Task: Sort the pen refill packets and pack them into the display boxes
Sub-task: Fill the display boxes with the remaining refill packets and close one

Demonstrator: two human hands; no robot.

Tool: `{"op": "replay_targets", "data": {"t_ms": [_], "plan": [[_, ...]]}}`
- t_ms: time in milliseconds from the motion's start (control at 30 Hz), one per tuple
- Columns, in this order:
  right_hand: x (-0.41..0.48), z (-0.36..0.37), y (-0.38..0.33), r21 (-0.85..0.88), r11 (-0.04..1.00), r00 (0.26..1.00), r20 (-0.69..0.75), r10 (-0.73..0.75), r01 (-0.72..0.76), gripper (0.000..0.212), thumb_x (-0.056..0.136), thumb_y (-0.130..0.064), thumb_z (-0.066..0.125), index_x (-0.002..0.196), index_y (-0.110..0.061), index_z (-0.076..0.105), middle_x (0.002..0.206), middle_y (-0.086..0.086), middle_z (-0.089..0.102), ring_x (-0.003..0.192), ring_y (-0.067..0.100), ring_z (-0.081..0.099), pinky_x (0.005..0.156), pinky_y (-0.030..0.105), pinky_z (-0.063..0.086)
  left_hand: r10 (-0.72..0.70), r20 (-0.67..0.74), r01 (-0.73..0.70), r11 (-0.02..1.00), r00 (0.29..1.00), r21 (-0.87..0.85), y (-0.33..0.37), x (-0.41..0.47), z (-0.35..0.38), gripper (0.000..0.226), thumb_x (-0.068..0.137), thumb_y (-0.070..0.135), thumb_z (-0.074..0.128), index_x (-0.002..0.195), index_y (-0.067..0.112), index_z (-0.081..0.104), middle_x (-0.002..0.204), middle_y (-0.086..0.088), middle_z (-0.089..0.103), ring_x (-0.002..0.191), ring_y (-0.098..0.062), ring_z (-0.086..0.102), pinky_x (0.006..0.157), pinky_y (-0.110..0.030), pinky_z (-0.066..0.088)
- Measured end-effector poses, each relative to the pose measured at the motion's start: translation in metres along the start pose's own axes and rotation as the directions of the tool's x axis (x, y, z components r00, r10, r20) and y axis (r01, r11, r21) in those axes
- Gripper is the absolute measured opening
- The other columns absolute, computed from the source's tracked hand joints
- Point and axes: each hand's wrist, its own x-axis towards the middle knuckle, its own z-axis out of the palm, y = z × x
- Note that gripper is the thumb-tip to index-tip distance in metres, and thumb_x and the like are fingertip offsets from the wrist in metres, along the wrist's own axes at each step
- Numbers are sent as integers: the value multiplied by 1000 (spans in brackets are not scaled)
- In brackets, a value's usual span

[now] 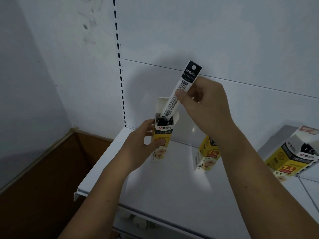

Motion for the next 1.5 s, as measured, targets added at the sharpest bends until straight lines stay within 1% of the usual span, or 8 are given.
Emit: {"op": "replay_targets", "data": {"t_ms": [67, 300, 500, 867, 1067, 1167, 1300, 1500], "plan": [[0, 3, 0, -18, 1000, 999, 31, -8, 9, 4, 96, -20, 73, 98, -17, 72, 78, -14, 69, 71, -4, 65, 65, 10, 46, 6, 0, -6, 1000, 1000, 6, 0, 0, 1, 59, 93, 31, 75, 144, 38, 47, 120, 37, 57, 107, 24, 52, 76, -11, 54], [2, 3, 4, 10, 1000, 1000, 17, -8, 7, 9, 98, -22, 69, 102, -15, 71, 89, -2, 74, 81, 16, 73, 75, 45, 61, -8, 2, 8, 1000, 1000, 30, 0, 1, 0, 57, 94, 33, 75, 143, 38, 47, 118, 39, 54, 102, 29, 50, 77, -12, 53], [-1, -9, -5, 57, 998, 996, -85, -21, 25, 6, 97, -18, 70, 100, -13, 71, 88, -2, 74, 80, 18, 72, 74, 46, 60, -20, -2, 20, 999, 1000, 35, 2, 0, 0, 59, 94, 32, 75, 146, 33, 47, 129, 25, 60, 109, 15, 55, 91, -28, 57], [-5, 5, 6, -19, 999, 999, 10, -31, 31, 9, 98, -22, 69, 104, -15, 71, 86, -7, 71, 79, 10, 69, 71, 28, 57, -9, 5, 9, 999, 1000, 46, 4, 2, 2, 59, 94, 31, 75, 145, 37, 46, 120, 35, 57, 108, 20, 53, 91, -27, 57], [-6, 11, 8, 48, 999, 998, 60, 3, -5, 5, 97, -19, 68, 102, -18, 69, 93, -3, 75, 83, 16, 74, 76, 43, 63, -30, -1, 30, 999, 1000, 36, 5, 2, 1, 58, 94, 30, 74, 145, 34, 47, 126, 26, 60, 108, 14, 55, 96, -38, 60], [-3, 2, 4, 153, 988, 999, 44, 27, -33, 9, 99, -9, 67, 98, -17, 68, 93, -2, 76, 82, 13, 75, 74, 30, 63, -34, 3, 33, 999, 999, 34, 4, 1, 0, 58, 94, 31, 75, 145, 34, 48, 127, 27, 60, 110, 14, 55, 97, -42, 60], [-4, -3, 1, 163, 986, 997, 76, 23, -35, 7, 99, -7, 66, 100, -13, 68, 92, -4, 76, 78, 9, 75, 71, 21, 59, -33, 2, 33, 999, 999, 35, 4, 0, 1, 58, 94, 31, 75, 144, 36, 47, 124, 32, 58, 108, 20, 53, 96, -40, 60], [-4, 1, 5, -28, 999, 997, 72, -21, 23, 5, 100, -19, 67, 104, -16, 68, 93, -4, 75, 82, 9, 73, 77, 34, 61, -1, 4, 1, 999, 1000, 37, 4, -1, 3, 58, 93, 31, 75, 144, 38, 47, 124, 31, 59, 112, 14, 55, 85, -21, 58]]}}
